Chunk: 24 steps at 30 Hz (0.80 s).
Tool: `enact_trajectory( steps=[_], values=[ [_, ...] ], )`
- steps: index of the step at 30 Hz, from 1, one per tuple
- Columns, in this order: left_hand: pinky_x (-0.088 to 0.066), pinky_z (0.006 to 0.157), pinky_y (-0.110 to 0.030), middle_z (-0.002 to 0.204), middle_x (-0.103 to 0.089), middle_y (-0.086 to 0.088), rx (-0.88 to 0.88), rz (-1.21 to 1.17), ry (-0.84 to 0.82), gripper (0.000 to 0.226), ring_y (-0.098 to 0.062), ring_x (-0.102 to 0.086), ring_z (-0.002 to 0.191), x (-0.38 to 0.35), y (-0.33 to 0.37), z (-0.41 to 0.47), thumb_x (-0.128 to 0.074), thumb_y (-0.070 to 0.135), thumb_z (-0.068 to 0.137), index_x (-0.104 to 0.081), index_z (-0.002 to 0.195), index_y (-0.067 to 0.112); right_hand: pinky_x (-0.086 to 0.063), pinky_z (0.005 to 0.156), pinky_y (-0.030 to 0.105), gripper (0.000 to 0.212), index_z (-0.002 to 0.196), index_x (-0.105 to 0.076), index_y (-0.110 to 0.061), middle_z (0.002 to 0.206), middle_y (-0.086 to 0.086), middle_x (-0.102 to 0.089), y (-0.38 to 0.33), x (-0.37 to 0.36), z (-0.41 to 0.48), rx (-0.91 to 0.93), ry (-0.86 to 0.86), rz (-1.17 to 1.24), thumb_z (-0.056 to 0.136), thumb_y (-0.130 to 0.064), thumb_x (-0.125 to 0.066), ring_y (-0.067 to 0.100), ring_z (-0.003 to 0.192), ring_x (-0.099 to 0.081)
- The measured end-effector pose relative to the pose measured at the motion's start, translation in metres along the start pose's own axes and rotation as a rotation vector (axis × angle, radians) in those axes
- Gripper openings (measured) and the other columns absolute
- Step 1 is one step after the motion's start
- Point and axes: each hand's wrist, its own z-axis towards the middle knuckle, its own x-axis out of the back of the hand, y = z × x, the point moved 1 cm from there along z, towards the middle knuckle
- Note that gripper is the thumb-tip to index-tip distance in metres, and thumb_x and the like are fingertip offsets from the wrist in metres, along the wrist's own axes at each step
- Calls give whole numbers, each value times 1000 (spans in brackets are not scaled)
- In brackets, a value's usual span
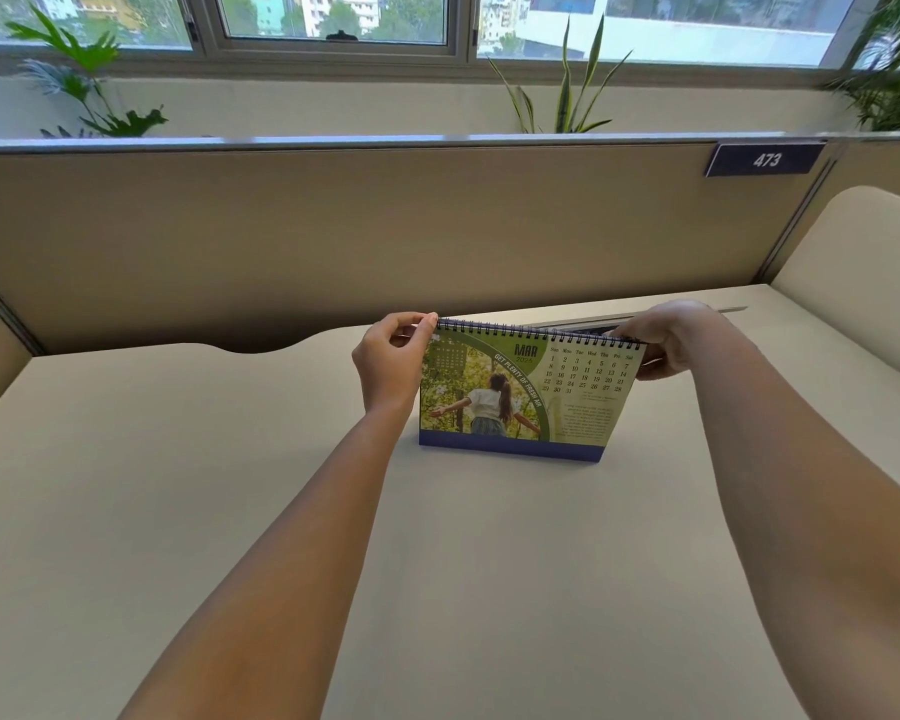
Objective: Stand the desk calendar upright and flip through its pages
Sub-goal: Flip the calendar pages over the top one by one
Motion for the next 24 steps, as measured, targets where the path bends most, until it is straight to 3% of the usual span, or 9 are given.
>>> enact_trajectory(
  steps=[4, 7, 8, 10, 11, 13, 17, 24],
  values=[
    [-47, 67, -14, 85, -66, 1, 3, -3, -6, 22, -10, -60, 79, 0, -1, 0, -66, 28, 84, -71, 95, 10, -54, 71, 26, 23, 73, -51, -2, 69, 9, -60, 2, -4, 4, -5, 19, 195, 93, -12, -56, 15, 59, -58],
    [-48, 67, -14, 85, -66, 1, 5, -7, -12, 22, -10, -60, 78, 0, -1, 1, -66, 29, 85, -70, 95, 10, -53, 43, 20, 11, 83, -56, -1, 55, 11, -66, 2, -7, 3, 10, 19, 304, 93, -6, -55, 15, 46, -65],
    [-47, 67, -13, 85, -66, 1, 7, -11, -14, 22, -9, -59, 78, 0, -1, 1, -65, 29, 85, -70, 95, 10, -53, 46, 23, 9, 98, -59, 2, 65, 14, -71, 1, -7, 1, 36, 20, 350, 91, -4, -58, 16, 55, -70],
    [-48, 67, -14, 85, -66, 1, 19, -21, -23, 22, -9, -60, 78, 0, -2, 1, -65, 29, 85, -70, 96, 11, -52, 57, 30, 38, 120, -57, 2, 105, 18, -69, 2, -5, 3, 99, 51, 462, 84, -1, -66, 26, 82, -69],
    [-50, 69, -17, 85, -67, 1, 29, -24, -29, 22, -10, -60, 79, 0, -3, 1, -64, 30, 85, -70, 96, 12, -51, 56, 32, 43, 122, -57, 2, 113, 18, -66, 3, -3, 2, 137, 79, 507, 81, -1, -69, 27, 84, -66],
    [-54, 74, -26, 86, -66, 2, 51, -30, -46, 21, -12, -62, 82, 0, -4, 2, -64, 31, 86, -69, 97, 14, -51, 53, 31, 38, 117, -60, -1, 113, 17, -66, 8, -2, 0, 217, 98, 554, 81, -4, -70, 24, 79, -66],
    [-58, 78, -36, 89, -65, 2, 69, -38, -79, 23, -15, -63, 87, 1, -5, 2, -63, 34, 86, -68, 100, 16, -55, 66, 32, 13, 98, -63, -10, 109, 14, -68, 20, -1, -3, 389, 72, 619, 85, -12, -66, 21, 81, -66],
    [-59, 78, -37, 90, -64, 1, 80, -25, -91, 28, -15, -63, 86, 2, -4, 3, -62, 36, 86, -66, 105, 16, -56, 65, 31, 33, 119, -57, -5, 107, 11, -67, 26, -1, -7, 453, 113, 654, 88, -12, -63, 18, 80, -67]
  ],
)
